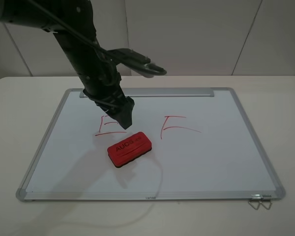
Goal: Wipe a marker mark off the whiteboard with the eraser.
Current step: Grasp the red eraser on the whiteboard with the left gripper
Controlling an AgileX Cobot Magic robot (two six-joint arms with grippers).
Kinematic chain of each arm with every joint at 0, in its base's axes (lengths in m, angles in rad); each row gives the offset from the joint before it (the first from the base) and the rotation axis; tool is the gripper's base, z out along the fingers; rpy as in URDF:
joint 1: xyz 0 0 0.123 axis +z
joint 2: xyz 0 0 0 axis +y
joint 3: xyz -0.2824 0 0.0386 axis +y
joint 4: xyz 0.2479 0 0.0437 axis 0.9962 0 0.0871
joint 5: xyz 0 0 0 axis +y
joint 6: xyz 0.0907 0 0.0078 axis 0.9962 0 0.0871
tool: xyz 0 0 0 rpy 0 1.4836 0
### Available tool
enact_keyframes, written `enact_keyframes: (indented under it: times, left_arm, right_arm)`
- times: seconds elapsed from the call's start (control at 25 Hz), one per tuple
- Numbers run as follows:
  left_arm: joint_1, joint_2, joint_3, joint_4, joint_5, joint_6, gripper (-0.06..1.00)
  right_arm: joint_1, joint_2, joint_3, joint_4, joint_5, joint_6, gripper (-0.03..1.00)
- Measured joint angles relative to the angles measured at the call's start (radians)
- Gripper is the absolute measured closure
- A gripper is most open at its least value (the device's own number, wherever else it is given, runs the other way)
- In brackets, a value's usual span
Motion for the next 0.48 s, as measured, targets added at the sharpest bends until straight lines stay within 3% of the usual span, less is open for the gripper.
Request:
enact_keyframes:
  times: [0.48]
  left_arm:
    - [-0.088,0.109,-0.056,0.113,0.004,0.0,0.17]
  right_arm:
    - [0.0,0.0,0.0,0.0,0.0,0.0,0.24]
